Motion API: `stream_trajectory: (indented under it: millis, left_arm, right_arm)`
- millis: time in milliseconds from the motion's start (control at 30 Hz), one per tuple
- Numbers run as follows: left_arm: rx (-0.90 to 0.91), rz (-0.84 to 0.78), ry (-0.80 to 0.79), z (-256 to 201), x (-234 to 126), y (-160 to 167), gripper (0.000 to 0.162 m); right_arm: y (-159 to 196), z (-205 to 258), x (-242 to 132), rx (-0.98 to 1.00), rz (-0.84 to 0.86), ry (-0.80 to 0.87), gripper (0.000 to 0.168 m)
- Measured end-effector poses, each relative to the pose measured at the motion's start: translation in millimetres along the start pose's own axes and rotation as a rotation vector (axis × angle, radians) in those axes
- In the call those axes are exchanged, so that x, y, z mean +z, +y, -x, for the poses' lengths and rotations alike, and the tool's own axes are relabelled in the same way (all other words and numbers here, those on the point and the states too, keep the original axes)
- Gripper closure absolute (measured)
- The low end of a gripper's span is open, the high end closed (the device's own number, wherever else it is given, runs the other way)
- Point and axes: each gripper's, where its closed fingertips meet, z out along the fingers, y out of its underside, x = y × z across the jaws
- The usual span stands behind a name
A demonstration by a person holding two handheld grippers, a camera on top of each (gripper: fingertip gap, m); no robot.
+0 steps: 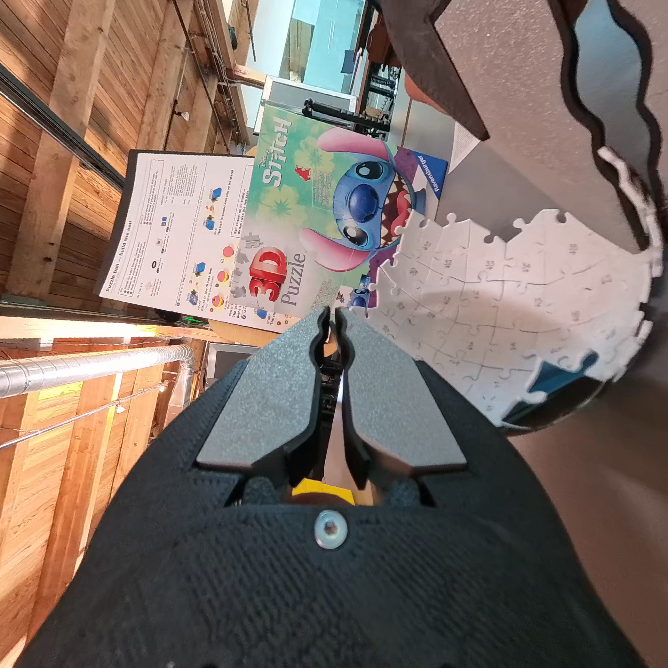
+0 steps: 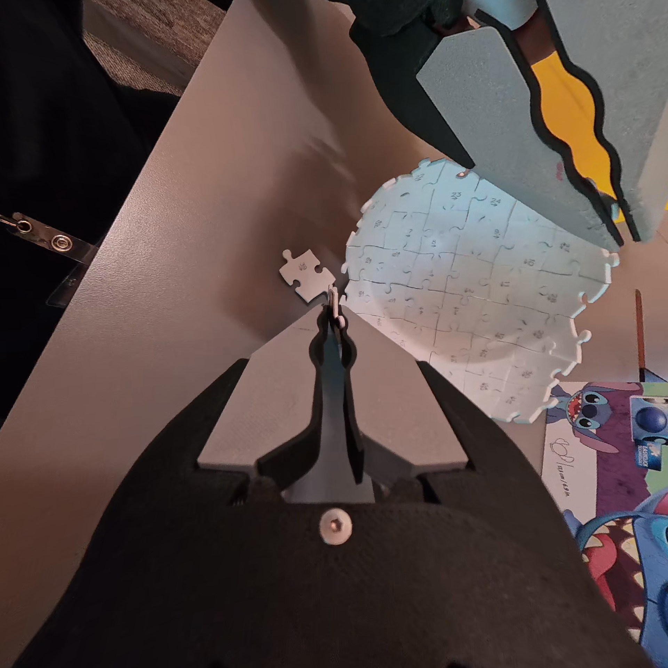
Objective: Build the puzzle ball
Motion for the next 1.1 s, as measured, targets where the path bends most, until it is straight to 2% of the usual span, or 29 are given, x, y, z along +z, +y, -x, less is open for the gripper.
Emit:
stream_trajectory:
  millis: [500,633,733,933,1033,1100]
  left_arm:
    - [0.028,-0.001,-0.008,-0.9,-0.1,-3.1,0.162]
    - [0.031,0.001,-0.012,-1.0,-0.3,-2.8,0.162]
    - [0.039,0.020,-0.023,-0.5,-0.2,1.2,0.162]
    - [-0.007,0.090,-0.040,-1.2,-3.5,21.8,0.161]
    - [-0.045,0.132,-0.038,-2.3,-4.6,35.1,0.160]
    - [-0.062,0.158,-0.034,-2.9,-4.5,41.9,0.160]
  right_arm:
    - [6.1,-1.9,1.0,-0.010,0.018,0.013,0.167]
    - [-0.7,-8.7,-9.3,0.009,-0.024,0.081,0.144]
    - [-9.9,-9.1,-26.8,0.034,-0.068,0.156,0.139]
    - [-26.5,12.8,-60.1,0.220,-0.222,0.273,0.140]
    - [-29.2,31.6,-54.2,0.349,-0.250,0.251,0.141]
    - [-24.4,38.0,-39.8,0.451,-0.212,0.248,0.140]
